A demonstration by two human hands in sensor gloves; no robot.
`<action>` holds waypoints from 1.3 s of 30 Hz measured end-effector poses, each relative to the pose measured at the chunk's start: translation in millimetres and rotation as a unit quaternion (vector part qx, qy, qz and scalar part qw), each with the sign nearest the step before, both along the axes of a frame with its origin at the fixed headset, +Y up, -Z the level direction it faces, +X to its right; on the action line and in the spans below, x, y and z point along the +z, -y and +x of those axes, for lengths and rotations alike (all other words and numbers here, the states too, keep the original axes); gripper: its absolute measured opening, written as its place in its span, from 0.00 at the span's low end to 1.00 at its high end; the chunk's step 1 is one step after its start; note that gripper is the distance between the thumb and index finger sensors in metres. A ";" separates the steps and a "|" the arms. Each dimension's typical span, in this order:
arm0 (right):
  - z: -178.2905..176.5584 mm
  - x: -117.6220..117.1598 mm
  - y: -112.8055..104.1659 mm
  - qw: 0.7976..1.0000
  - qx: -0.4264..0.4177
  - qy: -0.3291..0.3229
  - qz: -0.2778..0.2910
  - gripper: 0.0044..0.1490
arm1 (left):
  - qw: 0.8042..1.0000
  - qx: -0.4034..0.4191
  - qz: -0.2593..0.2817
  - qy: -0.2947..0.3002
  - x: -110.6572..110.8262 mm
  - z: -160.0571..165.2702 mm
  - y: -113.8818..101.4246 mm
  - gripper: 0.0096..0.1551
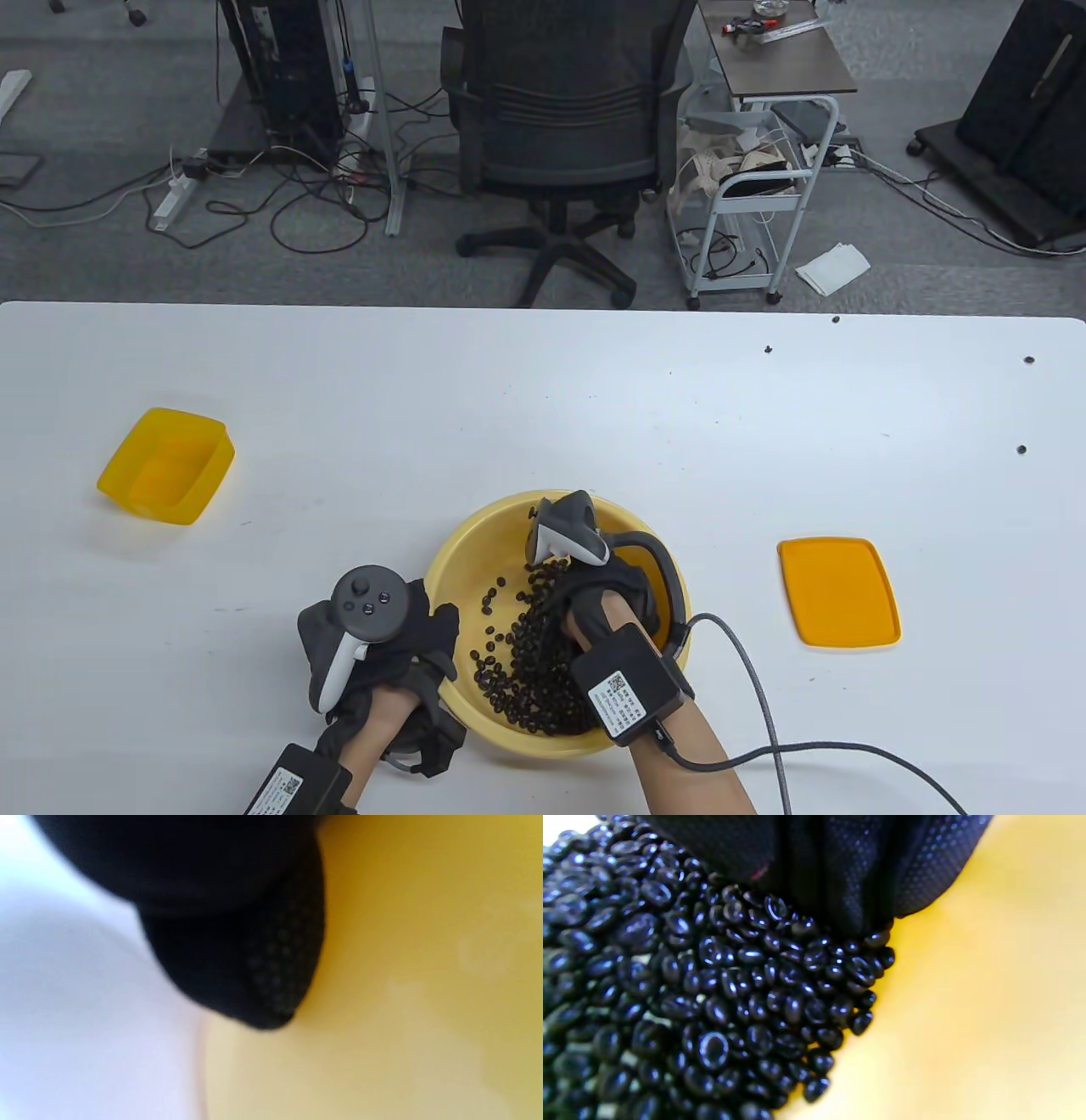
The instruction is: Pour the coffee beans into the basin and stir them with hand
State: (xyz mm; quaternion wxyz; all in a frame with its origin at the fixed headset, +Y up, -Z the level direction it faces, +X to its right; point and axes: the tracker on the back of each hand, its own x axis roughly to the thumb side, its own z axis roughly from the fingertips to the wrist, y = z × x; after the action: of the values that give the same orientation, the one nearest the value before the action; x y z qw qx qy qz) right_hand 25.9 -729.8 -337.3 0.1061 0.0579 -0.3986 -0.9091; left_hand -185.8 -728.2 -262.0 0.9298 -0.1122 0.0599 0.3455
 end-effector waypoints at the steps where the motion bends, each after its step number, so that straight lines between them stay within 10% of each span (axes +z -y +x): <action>1: 0.2 4.2 0.3 1.000 -0.009 -0.002 -0.012 0.30 | 1.000 0.000 0.000 0.000 0.0 0.0 0.1 0.36; 19: -48.9 64.0 3.0 0.959 -0.238 -0.105 -0.114 0.32 | 1.000 -0.001 0.001 -0.001 -0.1 0.1 0.2 0.37; 33: -82.8 29.8 -2.0 0.959 -0.272 -0.064 -0.046 0.33 | 1.000 -0.001 0.002 0.007 -0.4 0.2 0.2 0.37; 39: -86.4 3.6 -2.7 0.967 -0.193 -0.096 0.133 0.31 | 1.000 -0.002 -0.001 0.010 -0.4 -0.1 0.1 0.37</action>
State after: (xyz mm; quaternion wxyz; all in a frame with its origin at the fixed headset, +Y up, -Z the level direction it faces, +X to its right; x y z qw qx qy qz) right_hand -60.5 -727.1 -333.7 -0.0422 -0.0941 -0.2652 -0.9587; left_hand -185.8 -728.3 -262.4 0.9308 -0.1164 0.0511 0.3428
